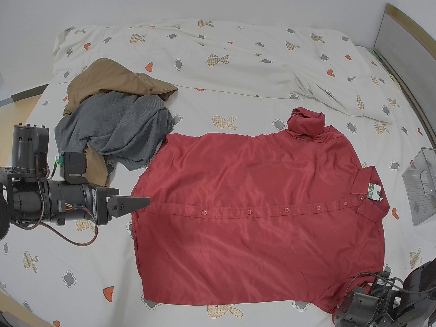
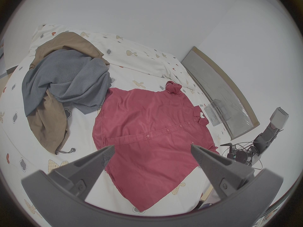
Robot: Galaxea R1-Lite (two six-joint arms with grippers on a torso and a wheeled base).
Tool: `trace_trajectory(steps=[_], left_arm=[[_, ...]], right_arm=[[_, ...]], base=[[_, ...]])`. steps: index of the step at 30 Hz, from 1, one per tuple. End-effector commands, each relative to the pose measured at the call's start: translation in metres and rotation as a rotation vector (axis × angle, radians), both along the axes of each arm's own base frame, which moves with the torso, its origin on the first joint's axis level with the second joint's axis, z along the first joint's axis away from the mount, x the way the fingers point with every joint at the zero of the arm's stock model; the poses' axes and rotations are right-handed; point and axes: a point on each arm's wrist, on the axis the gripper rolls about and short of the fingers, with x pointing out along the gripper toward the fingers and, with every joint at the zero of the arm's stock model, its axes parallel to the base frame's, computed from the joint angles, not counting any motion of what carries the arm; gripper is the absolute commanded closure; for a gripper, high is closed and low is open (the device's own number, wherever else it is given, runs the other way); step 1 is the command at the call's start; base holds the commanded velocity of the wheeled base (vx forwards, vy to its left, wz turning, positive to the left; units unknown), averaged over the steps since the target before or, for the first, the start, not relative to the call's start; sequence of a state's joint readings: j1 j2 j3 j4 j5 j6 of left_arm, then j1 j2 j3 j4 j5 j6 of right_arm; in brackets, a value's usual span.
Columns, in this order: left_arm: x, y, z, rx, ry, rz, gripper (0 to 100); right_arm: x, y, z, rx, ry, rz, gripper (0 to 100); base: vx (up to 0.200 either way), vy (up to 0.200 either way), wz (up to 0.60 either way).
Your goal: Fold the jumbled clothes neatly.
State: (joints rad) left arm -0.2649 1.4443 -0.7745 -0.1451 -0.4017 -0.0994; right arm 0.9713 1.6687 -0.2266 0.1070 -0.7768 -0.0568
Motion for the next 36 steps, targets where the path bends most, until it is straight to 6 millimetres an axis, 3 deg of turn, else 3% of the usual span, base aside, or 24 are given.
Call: trace_trajectory(steps=[1, 7, 8, 13, 17, 26, 34, 36], left_arm=[[0.0, 0.0, 0.0, 0.0, 0.0, 0.0, 0], [-0.001, 0.0, 0.001, -0.002, -0.004, 0.0, 0], [-0.001, 0.0, 0.001, -0.002, -0.006, -0.001, 0], [-0.001, 0.0, 0.001, -0.002, -0.006, -0.001, 0], [-0.001, 0.0, 0.0, -0.001, -0.001, 0.0, 0], [-0.004, 0.0, -0.002, 0.015, -0.006, -0.013, 0], [-0.024, -0.015, -0.028, 0.191, -0.052, -0.219, 0], [-0.029, -0.028, -0.037, 0.21, -0.027, -0.284, 0]], right_arm=[[-0.005, 0.001, -0.009, -0.054, 0.04, 0.035, 0], [-0.002, 0.012, -0.031, -0.079, 0.009, -0.02, 0], [-0.002, 0.011, -0.033, -0.095, 0.007, -0.025, 100], [-0.011, 0.006, -0.028, -0.064, -0.011, 0.005, 100], [-0.01, 0.004, -0.011, 0.061, -0.066, -0.014, 100], [-0.005, -0.005, 0.0, 0.14, -0.096, -0.081, 100], [0.003, -0.012, 0.02, 0.271, -0.165, -0.159, 100], [0.005, -0.016, 0.029, 0.329, -0.193, -0.169, 100]], base=[[0.0, 0.0, 0.0], [0.0, 0.0, 0.0], [0.0, 0.0, 0.0], [0.0, 0.0, 0.0], [0.0, 0.0, 0.0], [0.0, 0.0, 0.0], [0.0, 0.0, 0.0], [0.0, 0.0, 0.0]])
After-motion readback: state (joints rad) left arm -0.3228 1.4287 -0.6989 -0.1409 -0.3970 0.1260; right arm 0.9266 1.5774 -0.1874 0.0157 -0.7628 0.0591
